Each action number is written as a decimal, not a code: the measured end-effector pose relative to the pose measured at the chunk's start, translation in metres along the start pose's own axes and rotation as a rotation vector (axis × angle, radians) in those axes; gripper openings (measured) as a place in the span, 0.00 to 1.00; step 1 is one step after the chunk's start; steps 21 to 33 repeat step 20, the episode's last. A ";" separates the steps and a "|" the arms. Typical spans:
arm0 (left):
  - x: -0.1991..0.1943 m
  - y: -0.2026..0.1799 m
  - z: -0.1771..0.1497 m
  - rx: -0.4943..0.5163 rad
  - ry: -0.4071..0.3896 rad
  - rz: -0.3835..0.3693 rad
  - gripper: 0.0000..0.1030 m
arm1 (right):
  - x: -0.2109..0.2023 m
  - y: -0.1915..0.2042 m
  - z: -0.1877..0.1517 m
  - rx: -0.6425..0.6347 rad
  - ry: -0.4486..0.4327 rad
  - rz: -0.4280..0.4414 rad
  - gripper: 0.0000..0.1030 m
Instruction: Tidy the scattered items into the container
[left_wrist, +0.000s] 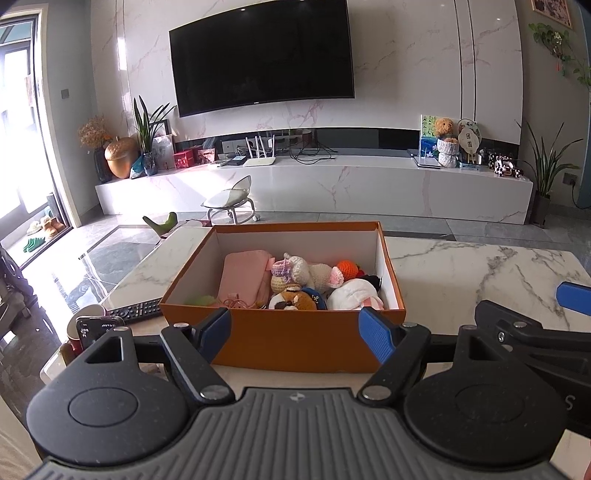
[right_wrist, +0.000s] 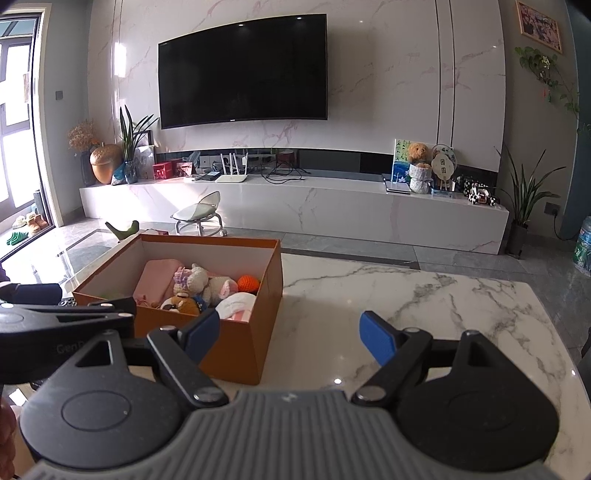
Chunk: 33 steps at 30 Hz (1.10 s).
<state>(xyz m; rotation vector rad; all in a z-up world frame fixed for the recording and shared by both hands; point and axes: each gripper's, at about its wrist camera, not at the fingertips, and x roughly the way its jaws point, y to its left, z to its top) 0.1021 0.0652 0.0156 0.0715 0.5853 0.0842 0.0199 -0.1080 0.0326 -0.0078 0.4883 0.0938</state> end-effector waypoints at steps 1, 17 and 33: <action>0.000 0.000 0.000 -0.001 0.001 0.001 0.87 | 0.000 0.000 0.000 -0.001 0.001 0.000 0.82; -0.004 0.004 -0.001 0.001 0.002 0.003 0.87 | -0.004 0.003 0.001 -0.010 0.005 0.006 0.82; -0.004 0.005 -0.001 -0.003 0.002 0.002 0.87 | -0.004 0.003 0.001 -0.009 0.005 0.006 0.82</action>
